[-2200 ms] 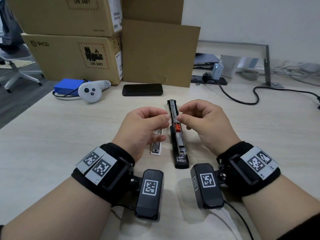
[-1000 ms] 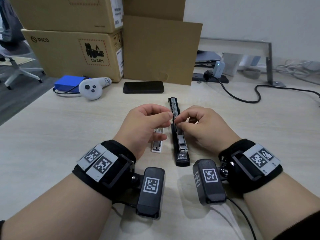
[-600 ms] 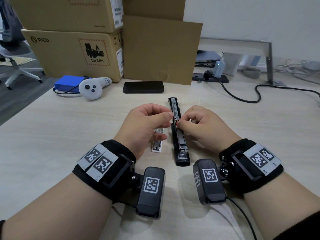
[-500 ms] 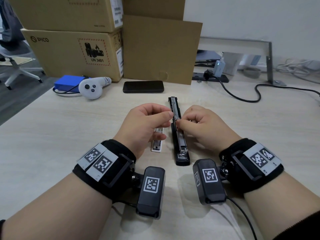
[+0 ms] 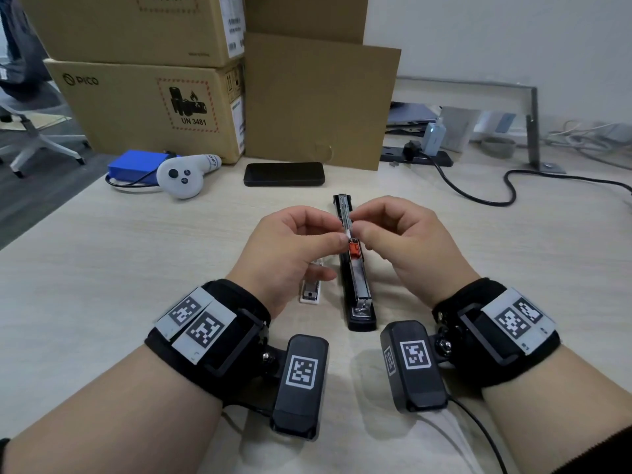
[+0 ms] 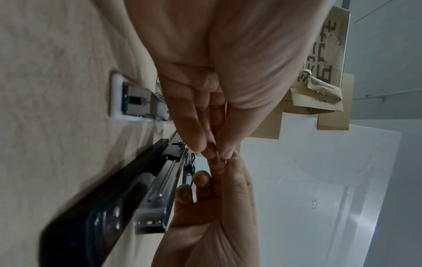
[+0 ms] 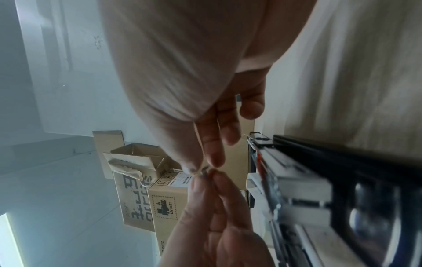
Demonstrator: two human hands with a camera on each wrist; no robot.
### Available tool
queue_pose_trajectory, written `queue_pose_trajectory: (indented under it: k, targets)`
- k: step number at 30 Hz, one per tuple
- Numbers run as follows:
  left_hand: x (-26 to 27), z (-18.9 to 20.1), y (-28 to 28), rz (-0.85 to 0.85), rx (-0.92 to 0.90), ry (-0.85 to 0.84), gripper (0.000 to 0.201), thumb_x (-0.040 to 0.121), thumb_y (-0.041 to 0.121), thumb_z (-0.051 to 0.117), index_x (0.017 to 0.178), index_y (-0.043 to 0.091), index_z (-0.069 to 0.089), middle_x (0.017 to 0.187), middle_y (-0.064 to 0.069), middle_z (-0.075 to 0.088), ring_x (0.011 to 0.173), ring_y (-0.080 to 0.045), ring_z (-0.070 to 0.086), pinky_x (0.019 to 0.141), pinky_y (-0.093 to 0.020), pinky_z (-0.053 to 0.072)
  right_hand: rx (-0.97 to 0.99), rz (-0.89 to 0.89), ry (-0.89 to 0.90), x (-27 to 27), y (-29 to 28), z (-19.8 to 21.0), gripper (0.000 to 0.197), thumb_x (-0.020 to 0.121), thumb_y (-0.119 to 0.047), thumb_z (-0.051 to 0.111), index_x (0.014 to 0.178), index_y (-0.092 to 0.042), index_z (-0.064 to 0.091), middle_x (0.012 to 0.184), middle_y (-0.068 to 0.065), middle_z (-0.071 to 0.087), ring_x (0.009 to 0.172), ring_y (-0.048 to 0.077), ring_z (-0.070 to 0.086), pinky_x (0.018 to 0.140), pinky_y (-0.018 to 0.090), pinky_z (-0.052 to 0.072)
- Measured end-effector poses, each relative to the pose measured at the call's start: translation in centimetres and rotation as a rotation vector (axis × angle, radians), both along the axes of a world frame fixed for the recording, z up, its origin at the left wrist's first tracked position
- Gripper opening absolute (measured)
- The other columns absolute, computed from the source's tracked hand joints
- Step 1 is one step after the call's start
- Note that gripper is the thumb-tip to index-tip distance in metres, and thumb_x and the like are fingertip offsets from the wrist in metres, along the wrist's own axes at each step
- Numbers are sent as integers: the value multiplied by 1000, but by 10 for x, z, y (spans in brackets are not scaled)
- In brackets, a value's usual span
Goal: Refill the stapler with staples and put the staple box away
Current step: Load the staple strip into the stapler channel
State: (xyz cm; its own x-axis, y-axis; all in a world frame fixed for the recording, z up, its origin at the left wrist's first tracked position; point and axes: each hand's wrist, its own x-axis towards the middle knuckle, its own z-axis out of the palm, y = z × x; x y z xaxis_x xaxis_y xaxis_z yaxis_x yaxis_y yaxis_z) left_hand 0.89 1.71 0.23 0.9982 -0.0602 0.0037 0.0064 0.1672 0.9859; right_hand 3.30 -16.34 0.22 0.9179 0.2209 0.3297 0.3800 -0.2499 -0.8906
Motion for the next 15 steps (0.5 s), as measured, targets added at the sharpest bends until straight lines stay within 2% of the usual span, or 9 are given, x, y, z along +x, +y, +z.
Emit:
queue_pose_trajectory:
  k: [3, 6, 10, 11, 13, 14, 15]
  targets:
    - [1, -1, 0, -17, 18, -27, 17, 83, -6, 76, 93, 8, 72, 92, -10, 76, 75, -15, 71, 51, -25, 56, -15, 17, -15, 2, 1, -4, 18, 88, -4, 74, 93, -21, 75, 92, 12, 77, 85, 24, 72, 81, 30, 59]
    - [2, -2, 1, -13, 27, -45, 19, 83, -8, 76, 90, 10, 73, 90, -5, 76, 74, -13, 72, 52, -25, 57, 1, 29, 5, 2, 0, -4, 19, 87, -1, 74, 95, -19, 75, 91, 13, 77, 81, 21, 72, 80, 30, 60]
    - [3, -3, 2, 2, 31, -76, 23, 84, -9, 74, 85, 14, 72, 92, -9, 73, 74, -15, 70, 53, -24, 55, -53, 67, 29, 1, 1, -2, 18, 89, -7, 73, 87, -25, 77, 80, -5, 76, 73, 8, 68, 71, 19, 53]
    - [3, -3, 2, 1, 33, -83, 24, 84, -9, 74, 85, 15, 72, 93, -10, 73, 74, -16, 69, 53, -24, 55, -57, 65, 26, 2, 1, -2, 18, 89, -8, 73, 86, -25, 77, 79, -5, 76, 71, 10, 68, 70, 20, 53]
    - [3, -3, 2, -9, 25, -93, 26, 84, -10, 73, 84, 15, 71, 92, -10, 73, 75, -17, 69, 53, -24, 55, -39, 52, 13, 2, 0, -2, 14, 90, -9, 72, 87, -22, 77, 84, 4, 76, 75, 24, 69, 74, 30, 55]
    - [3, -3, 1, -13, 15, -95, 26, 84, -11, 73, 83, 15, 70, 90, -9, 73, 75, -17, 69, 53, -24, 55, -31, 52, 11, 2, 0, -1, 11, 90, -9, 72, 88, -19, 76, 86, 7, 76, 76, 27, 69, 76, 34, 55]
    - [3, -2, 1, -17, 7, -98, 27, 84, -12, 73, 83, 15, 70, 88, -7, 73, 74, -17, 69, 52, -24, 55, -22, 59, 12, 2, 1, -1, 9, 89, -10, 71, 88, -18, 75, 85, 6, 75, 75, 24, 67, 76, 34, 55]
